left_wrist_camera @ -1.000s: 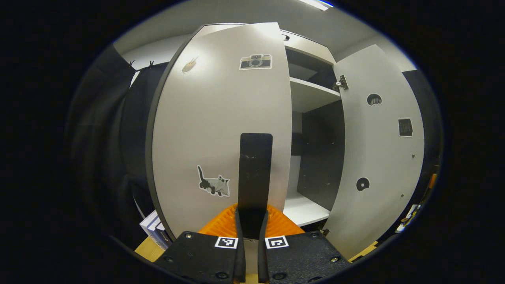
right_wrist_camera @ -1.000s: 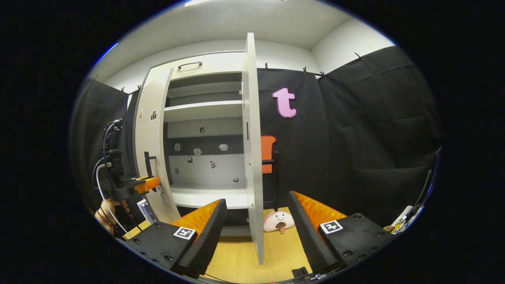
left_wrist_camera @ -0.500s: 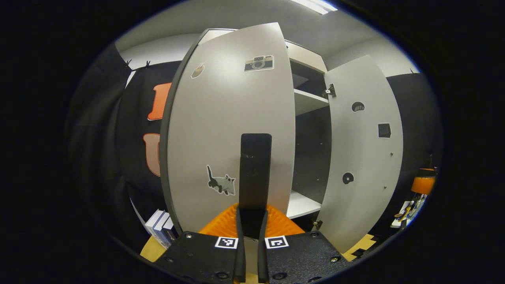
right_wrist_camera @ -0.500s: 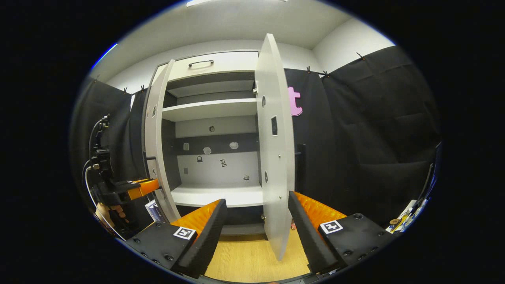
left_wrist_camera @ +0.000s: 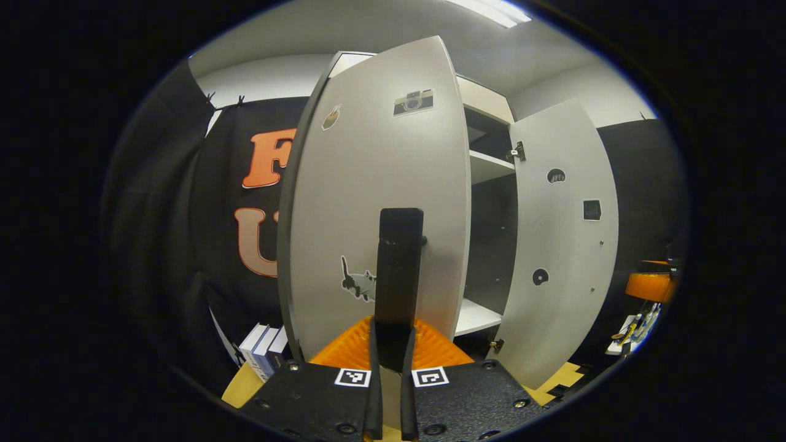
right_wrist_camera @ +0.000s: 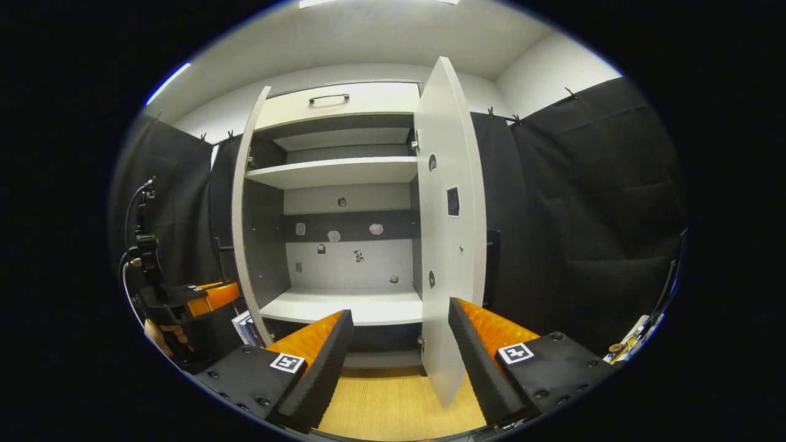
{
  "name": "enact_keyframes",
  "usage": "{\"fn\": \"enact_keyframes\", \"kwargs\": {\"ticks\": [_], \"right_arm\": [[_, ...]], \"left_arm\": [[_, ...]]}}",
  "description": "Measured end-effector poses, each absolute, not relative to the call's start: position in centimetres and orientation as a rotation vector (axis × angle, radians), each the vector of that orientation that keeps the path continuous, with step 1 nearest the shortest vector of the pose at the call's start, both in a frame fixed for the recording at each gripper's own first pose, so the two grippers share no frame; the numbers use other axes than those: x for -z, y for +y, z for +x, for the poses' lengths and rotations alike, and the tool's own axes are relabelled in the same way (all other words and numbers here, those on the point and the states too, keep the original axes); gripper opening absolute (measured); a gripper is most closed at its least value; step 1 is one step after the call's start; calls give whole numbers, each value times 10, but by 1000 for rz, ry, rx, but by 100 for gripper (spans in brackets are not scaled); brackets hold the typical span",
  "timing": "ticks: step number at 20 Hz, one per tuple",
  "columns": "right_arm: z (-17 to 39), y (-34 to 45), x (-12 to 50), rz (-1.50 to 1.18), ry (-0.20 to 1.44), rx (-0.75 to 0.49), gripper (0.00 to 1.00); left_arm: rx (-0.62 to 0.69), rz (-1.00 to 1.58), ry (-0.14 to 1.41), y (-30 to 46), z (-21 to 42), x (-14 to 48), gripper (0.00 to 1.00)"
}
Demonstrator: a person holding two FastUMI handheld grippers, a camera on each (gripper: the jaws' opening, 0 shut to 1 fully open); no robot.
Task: Open the right door of the double-door shoe cabinet with the right hand, and open the left door with the left hand.
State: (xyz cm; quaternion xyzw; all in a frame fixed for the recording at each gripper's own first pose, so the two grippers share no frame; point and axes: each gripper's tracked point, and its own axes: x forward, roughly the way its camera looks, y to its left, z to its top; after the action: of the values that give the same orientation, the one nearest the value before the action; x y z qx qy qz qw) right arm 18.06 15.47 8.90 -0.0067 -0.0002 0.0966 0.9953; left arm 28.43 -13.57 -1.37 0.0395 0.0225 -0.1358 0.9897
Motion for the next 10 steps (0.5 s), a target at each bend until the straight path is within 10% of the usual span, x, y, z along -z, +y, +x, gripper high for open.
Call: {"fn": "enact_keyframes", "kwargs": {"ticks": [10], "right_arm": [[179,169,-85,-15,7,-217,89]], "left_arm": [[210,105,35,-121,287,11,11]]}}
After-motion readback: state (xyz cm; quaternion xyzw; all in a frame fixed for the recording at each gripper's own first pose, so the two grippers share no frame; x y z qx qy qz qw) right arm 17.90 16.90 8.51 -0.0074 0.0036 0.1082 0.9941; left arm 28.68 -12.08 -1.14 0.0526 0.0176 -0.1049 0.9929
